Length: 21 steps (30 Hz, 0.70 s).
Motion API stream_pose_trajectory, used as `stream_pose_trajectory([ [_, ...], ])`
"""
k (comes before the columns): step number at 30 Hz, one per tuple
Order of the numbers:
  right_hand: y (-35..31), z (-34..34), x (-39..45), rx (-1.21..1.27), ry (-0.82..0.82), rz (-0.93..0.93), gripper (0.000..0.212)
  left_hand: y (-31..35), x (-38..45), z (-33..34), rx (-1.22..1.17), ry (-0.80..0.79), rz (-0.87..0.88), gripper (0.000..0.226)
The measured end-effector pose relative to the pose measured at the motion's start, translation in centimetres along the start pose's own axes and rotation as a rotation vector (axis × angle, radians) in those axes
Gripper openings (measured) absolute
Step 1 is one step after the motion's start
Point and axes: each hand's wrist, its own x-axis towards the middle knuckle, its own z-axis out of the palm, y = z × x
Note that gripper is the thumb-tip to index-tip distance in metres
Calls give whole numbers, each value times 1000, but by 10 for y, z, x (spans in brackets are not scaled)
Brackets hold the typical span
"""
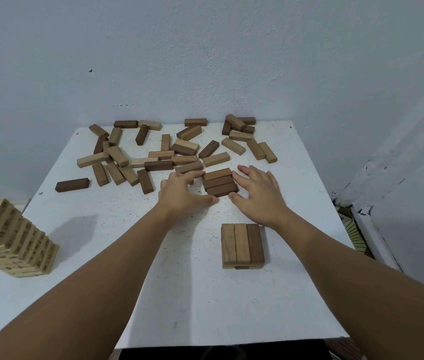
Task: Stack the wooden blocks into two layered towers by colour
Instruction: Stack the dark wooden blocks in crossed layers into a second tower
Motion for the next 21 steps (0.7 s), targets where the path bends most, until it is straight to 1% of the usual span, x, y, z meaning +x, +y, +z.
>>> stream_pose_trajectory([
  [5, -2, -2, -2, 67, 48, -1, 63, -1, 0, -1, -7, 6, 19, 89],
  [10, -1, -1, -2, 99, 61, -5, 61, 0, 0, -1, -13, -2, 23, 83],
  [12, -1, -2, -2, 97, 69, -6, 65, 0, 0, -2, -5, -11, 38, 81],
  [16, -4, -7, -4, 54, 15, 0, 79, 1, 0, -3, -39, -17, 72, 74],
  [19, -7, -11, -5, 57, -16, 1, 75, 1, -1, -4, -46, -26, 110, 72],
  [21, -8, -15, -5, 80, -40, 3, 73, 1, -3, -8, -45, -52, 136, 65],
])
